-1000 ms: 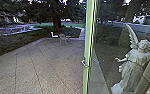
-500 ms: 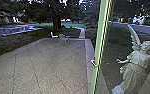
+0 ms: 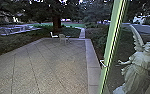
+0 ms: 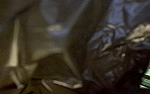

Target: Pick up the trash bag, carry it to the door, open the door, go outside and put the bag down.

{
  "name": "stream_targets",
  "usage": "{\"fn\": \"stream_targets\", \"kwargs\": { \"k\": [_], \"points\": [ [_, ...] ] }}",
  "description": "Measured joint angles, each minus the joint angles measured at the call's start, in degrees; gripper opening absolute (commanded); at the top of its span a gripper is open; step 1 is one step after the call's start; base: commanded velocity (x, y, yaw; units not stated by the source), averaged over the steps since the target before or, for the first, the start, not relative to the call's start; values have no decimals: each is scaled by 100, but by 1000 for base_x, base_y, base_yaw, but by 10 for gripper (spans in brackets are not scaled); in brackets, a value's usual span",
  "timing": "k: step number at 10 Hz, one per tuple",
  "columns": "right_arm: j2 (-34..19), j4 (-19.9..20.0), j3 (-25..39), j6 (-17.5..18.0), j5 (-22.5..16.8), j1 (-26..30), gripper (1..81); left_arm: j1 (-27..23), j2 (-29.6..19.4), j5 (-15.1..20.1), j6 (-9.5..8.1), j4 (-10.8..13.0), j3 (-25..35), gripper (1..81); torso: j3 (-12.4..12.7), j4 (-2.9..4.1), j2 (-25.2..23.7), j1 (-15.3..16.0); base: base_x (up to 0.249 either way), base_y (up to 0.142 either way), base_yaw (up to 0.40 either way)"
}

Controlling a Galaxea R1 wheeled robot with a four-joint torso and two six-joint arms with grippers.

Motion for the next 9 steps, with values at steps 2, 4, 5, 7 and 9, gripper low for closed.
{"fn": "stream_targets", "kwargs": {
  "k": [2,4,5,7,9],
  "points": [
    [63,0,-2,0,0,-15,811,2,4,0,0,0,0,10,0,0,-2,0,94,0,0],
    [77,-2,-2,0,5,-30,811,-2,15,-1,0,0,0,10,0,0,0,2,97,0,0],
    [74,-2,-2,0,2,-30,811,0,15,0,0,0,1,10,0,0,0,2,97,0,0],
    [78,-2,-2,0,5,-28,811,-2,17,-1,0,0,0,10,0,0,0,2,97,0,0],
    [78,-2,-2,0,5,-28,811,-2,17,-1,0,0,0,10,0,0,0,2,97,0,0]
  ]
}}
